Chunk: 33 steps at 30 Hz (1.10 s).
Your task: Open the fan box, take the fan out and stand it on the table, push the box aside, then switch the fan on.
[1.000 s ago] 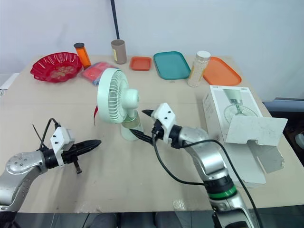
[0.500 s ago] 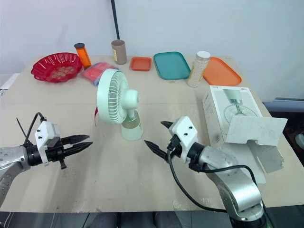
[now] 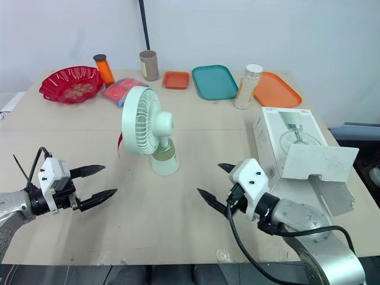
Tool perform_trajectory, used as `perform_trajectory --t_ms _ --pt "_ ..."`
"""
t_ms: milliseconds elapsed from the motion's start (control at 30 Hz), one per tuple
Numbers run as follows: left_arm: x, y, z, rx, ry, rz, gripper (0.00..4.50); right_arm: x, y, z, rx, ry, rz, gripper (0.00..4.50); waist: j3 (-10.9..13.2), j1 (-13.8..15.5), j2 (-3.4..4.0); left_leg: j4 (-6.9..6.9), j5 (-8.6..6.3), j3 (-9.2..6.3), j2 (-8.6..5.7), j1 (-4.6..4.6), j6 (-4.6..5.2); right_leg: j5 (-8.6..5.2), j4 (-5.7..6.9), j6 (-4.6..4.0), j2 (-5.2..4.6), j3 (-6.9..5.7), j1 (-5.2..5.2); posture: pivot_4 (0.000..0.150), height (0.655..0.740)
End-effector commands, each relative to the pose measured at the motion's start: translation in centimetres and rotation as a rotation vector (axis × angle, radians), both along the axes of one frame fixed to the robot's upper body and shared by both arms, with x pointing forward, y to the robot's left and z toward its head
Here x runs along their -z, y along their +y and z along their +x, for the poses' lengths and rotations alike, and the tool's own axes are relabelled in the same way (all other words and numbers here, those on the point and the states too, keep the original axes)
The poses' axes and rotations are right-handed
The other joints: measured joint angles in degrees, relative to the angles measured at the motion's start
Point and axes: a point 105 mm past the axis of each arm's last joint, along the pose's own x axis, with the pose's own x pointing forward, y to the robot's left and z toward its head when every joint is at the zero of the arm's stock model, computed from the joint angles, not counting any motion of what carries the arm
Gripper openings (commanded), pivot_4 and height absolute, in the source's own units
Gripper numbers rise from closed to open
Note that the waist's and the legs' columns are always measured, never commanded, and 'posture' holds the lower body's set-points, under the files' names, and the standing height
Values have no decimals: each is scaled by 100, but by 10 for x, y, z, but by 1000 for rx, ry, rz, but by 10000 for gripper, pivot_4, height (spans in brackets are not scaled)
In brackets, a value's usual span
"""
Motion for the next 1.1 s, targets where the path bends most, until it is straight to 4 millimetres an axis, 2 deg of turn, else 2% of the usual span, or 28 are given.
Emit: perform_trajectory --t_ms 33,333,567,767,1100 --pt "-11 11 -5 -28 -85 31 44097 -13 -9 -4 9 -72 -15 45000 0 3 0 -4 0 1 1 1 1 -2 0 -1 2 1 -1 1500 7400" --pt "6 13 -17 -28 -87 54 44097 -16 -15 -11 -17 -70 -48 45000 -1 10 -1 -4 -3 1 -1 2 4 -6 0 0 -1 1 1 1500 7400" --pt "-1 16 -6 -71 -122 29 44097 -7 -14 -14 -26 -45 -61 45000 -4 11 -6 -3 -3 1 -2 1 4 -7 -1 3 -2 1 4 1500 7400" --pt "1 11 -5 -71 -120 46 44097 -7 -19 -8 -28 -46 -72 45000 -5 8 -7 -3 -3 1 -2 3 4 -6 0 2 -1 1 4 1500 7400" --pt "4 12 -7 -88 -120 74 44097 -2 -17 -11 -66 -18 -78 45000 -5 11 -8 -3 -3 2 -2 2 4 -7 0 2 -2 1 4 1500 7400"
